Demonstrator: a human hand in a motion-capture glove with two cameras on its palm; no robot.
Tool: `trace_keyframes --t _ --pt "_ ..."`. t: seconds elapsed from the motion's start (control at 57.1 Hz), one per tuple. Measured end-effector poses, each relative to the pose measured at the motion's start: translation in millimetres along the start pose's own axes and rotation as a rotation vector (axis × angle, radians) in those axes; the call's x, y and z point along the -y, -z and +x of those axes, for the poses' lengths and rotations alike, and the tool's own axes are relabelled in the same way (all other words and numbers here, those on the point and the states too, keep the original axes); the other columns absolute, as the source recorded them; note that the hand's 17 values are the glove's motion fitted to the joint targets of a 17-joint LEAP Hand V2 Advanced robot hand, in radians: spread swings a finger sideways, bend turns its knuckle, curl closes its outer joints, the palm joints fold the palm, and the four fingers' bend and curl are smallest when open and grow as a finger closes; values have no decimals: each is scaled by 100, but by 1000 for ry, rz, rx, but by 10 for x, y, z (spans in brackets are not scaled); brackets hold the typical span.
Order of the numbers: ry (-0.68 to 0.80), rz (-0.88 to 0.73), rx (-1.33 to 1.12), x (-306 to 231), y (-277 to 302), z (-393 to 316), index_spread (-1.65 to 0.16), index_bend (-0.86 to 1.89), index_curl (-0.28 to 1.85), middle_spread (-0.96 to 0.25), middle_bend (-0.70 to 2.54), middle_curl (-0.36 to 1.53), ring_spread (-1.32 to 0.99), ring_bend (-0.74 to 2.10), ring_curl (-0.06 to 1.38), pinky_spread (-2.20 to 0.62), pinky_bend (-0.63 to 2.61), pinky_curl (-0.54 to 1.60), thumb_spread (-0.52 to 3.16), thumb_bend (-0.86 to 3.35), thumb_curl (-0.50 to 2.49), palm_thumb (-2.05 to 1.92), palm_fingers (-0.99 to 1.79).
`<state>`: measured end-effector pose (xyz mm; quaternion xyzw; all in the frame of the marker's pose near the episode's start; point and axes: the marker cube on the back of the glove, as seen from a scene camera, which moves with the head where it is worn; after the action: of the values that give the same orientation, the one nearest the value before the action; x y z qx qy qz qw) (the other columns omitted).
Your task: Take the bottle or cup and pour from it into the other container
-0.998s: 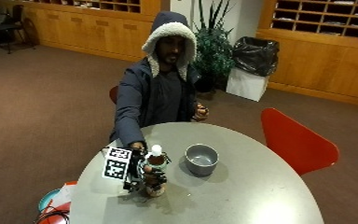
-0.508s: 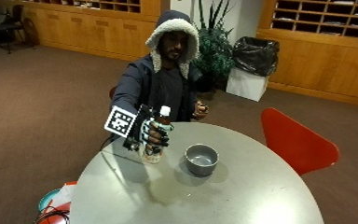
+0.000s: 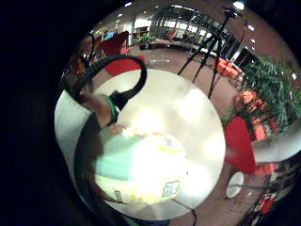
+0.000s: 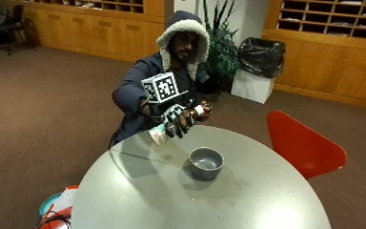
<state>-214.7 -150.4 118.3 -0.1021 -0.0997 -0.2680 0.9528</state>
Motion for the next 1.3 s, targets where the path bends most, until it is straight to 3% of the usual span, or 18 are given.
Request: trace_keyframes --t 0.42,0.771,1.296 --pt "200 -157 -579 158 -243 -508 -27 10 25 -23 27 49 -17 62 42 -9 50 39 45 -4 68 97 113" --pt "310 -249 -844 152 -724 -738 -27 10 25 -24 27 50 -18 62 42 -9 49 39 46 -4 68 96 113" --pt "330 -281 -899 46 -925 -794 -27 10 25 -24 27 49 -18 62 41 -9 48 38 47 -4 68 95 114"
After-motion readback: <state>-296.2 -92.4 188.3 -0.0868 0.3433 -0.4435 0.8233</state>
